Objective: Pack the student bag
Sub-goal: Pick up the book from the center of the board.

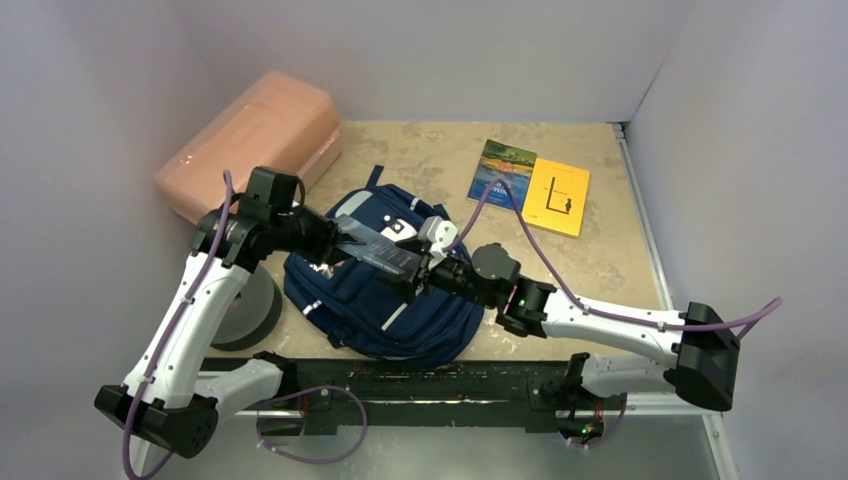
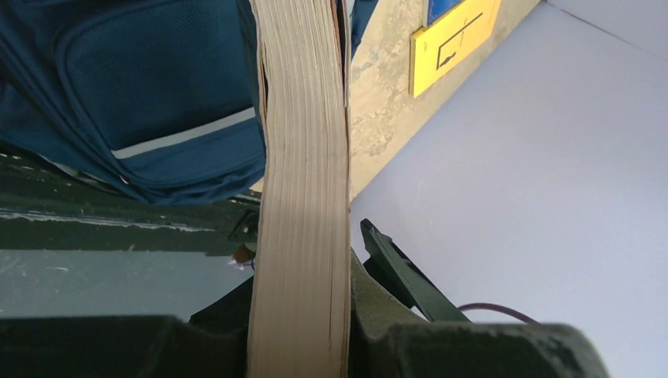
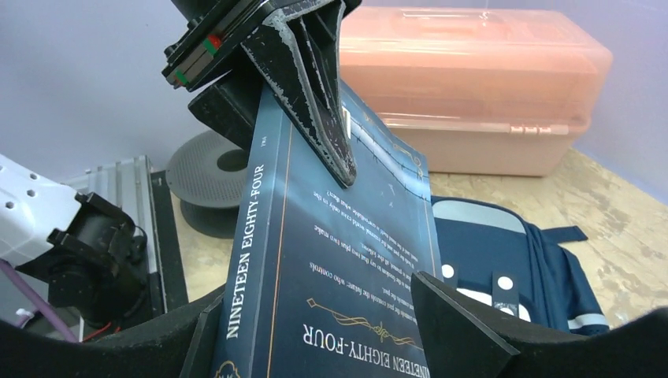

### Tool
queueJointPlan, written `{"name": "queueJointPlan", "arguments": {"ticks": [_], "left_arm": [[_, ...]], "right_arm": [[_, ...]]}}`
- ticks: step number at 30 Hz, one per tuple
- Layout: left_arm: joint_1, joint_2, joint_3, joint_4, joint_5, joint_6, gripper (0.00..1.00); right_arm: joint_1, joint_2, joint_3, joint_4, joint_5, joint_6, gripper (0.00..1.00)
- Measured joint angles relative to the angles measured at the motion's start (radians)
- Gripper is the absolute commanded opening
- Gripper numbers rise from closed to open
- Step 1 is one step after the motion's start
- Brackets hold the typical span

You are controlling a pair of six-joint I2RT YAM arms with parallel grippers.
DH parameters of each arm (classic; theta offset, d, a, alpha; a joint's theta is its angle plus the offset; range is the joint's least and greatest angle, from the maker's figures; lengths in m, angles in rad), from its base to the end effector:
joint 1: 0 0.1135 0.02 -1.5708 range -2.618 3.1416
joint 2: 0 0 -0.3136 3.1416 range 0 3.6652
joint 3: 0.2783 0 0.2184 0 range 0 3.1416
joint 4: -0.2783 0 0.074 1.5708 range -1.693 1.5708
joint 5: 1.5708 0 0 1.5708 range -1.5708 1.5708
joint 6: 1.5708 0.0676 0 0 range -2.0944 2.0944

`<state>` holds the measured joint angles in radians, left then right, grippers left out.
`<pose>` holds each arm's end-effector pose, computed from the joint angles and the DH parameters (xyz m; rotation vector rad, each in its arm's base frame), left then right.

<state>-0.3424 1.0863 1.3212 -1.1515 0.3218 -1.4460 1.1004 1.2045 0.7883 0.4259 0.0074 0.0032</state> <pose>0.1325 -0.0699 0.3886 -1.3343 2.4612 -1.0236 0.1208 0.2365 0.3776 -0.8433 1.3914 0.8561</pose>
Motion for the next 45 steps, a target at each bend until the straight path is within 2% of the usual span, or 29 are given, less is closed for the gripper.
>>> {"name": "queueJointPlan", "arguments": {"ticks": [11, 14, 16, 17, 18, 19, 21, 22, 24, 27, 28, 29, 30, 31, 32, 34, 36, 39, 42, 45], "left_arm": [[0.016, -0.079, -0.075, 0.039, 0.076, -0.107, 0.0], [0.021, -0.09, -0.098, 0.05, 0.095, -0.132, 0.0], [0.021, -0.098, -0.117, 0.065, 0.113, -0.151, 0.0], [0.022, -0.101, -0.124, 0.073, 0.12, -0.162, 0.11], [0.022, -0.101, -0.128, 0.08, 0.126, -0.17, 0.28], [0.022, -0.101, -0.13, 0.092, 0.129, -0.182, 0.45], [0.026, -0.101, -0.13, 0.117, 0.131, -0.175, 0.81], [0.027, -0.103, -0.129, 0.129, 0.145, -0.162, 0.91], [0.023, -0.105, -0.109, 0.136, 0.145, -0.107, 0.96], [0.021, -0.108, -0.051, 0.135, 0.074, 0.072, 0.94], [0.019, -0.115, -0.045, 0.146, 0.043, 0.134, 0.91], [0.005, -0.178, -0.077, 0.185, -0.052, 0.337, 0.9], [0.005, -0.178, -0.077, 0.185, -0.052, 0.337, 0.9], [-0.025, -0.194, -0.111, 0.231, -0.077, 0.391, 0.9], [-0.093, -0.215, -0.174, 0.325, -0.12, 0.451, 0.9], [-0.267, -0.196, -0.229, 0.365, -0.163, 0.557, 0.89], [-0.473, -0.067, -0.223, 0.4, -0.209, 0.671, 0.85], [-0.648, 0.174, -0.145, 0.435, -0.265, 0.788, 0.8], [-0.76, 0.385, -0.066, 0.449, -0.317, 0.873, 0.74], [-0.826, 0.525, 0.0, 0.438, -0.345, 0.929, 0.7]], "right_arm": [[-0.008, -0.09, -0.182, 0.179, -0.024, -0.024, 0.7], [-0.01, -0.112, -0.236, 0.222, -0.021, -0.049, 0.59], [-0.013, -0.112, -0.258, 0.259, -0.02, -0.071, 0.41], [-0.013, -0.111, -0.267, 0.278, -0.018, -0.082, 0.25], [-0.013, -0.11, -0.276, 0.298, -0.018, -0.093, 0.06], [-0.013, -0.108, -0.279, 0.309, -0.014, -0.105, 0.0], [-0.014, -0.097, -0.274, 0.314, 0.001, -0.1, 0.0], [-0.014, -0.089, -0.261, 0.288, 0.027, -0.089, 0.0], [-0.016, -0.073, -0.227, 0.195, 0.118, -0.049, 0.0], [-0.032, -0.106, -0.205, 0.013, 0.303, 0.066, 0.0], [-0.048, -0.137, -0.191, -0.093, 0.372, 0.12, 0.0], [-0.115, -0.241, -0.115, -0.412, 0.588, 0.286, 0.0], [-0.115, -0.241, -0.115, -0.412, 0.588, 0.286, 0.0], [-0.127, -0.261, -0.059, -0.557, 0.674, 0.372, 0.0], [-0.131, -0.271, 0.02, -0.728, 0.735, 0.446, 0.0], [-0.14, -0.275, 0.162, -1.001, 0.823, 0.588, 0.0], [-0.154, -0.265, 0.315, -1.255, 0.889, 0.735, 0.0], [-0.161, -0.261, 0.459, -1.51, 0.956, 0.878, 0.0], [-0.161, -0.309, 0.48, -1.636, 0.959, 0.938, 0.0], [-0.161, -0.39, 0.472, -1.664, 0.933, 0.93, 0.0]]}}
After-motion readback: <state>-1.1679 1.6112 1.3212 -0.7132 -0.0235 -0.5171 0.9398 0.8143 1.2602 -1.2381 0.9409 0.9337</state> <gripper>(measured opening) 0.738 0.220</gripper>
